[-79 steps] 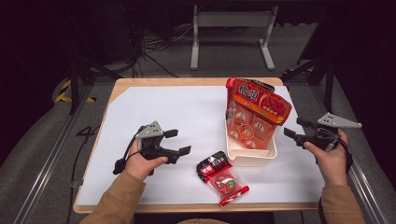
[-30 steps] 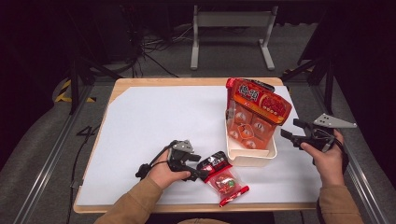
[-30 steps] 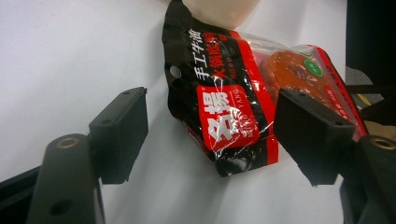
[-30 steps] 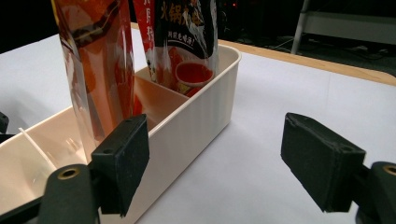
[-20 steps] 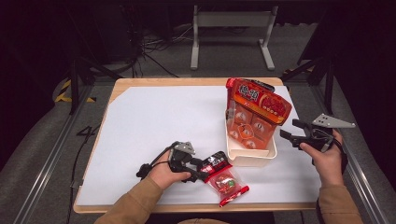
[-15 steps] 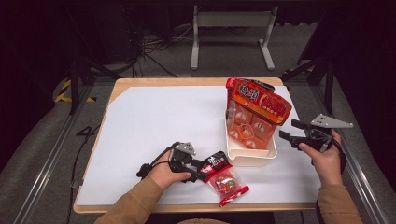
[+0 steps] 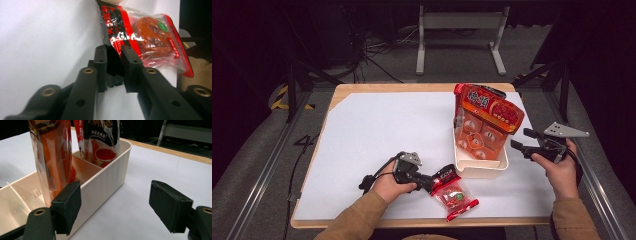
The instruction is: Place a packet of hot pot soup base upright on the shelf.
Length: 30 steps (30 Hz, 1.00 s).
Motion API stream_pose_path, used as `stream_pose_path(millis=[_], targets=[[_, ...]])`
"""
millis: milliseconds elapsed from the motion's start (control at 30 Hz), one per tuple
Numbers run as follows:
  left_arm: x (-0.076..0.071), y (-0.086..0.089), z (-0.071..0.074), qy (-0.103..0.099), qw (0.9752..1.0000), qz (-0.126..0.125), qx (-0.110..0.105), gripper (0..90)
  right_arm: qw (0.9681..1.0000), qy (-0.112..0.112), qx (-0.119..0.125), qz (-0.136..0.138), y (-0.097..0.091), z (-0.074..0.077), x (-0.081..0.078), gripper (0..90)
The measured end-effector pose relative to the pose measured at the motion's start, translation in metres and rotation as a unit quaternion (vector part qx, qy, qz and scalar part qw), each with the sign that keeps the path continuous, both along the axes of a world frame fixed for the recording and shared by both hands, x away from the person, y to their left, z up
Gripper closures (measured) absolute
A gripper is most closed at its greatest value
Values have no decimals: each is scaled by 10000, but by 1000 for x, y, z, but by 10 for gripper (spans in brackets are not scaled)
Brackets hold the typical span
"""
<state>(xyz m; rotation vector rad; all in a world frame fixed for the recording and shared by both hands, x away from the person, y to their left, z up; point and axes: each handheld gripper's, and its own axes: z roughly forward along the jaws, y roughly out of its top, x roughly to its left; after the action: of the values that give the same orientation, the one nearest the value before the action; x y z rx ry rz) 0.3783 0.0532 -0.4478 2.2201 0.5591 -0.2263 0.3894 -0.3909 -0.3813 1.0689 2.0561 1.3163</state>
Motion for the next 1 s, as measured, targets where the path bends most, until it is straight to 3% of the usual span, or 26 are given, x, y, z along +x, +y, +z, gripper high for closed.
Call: stream_pose_path(millis=[167,300,533,867,1000], targets=[[1,3,5,-10,9999,137,-55,891,10000,-4,-12,-2,-1,0,0,269],[0,6,10,27,9998,141,-140,899,10000,-9,-6,-2,-1,0,0,269],[-2,14,26,-116,9992,154,-347,900,10000,-18,19,-16,-3,0,0,270],[-9,30,65,-597,9947,105,-836,900,10000,-13,43,-44,-3,0,0,269],[-13,33,80,-881,9926,77,-836,900,10000,-21,58,-51,-5,-1,0,268]])
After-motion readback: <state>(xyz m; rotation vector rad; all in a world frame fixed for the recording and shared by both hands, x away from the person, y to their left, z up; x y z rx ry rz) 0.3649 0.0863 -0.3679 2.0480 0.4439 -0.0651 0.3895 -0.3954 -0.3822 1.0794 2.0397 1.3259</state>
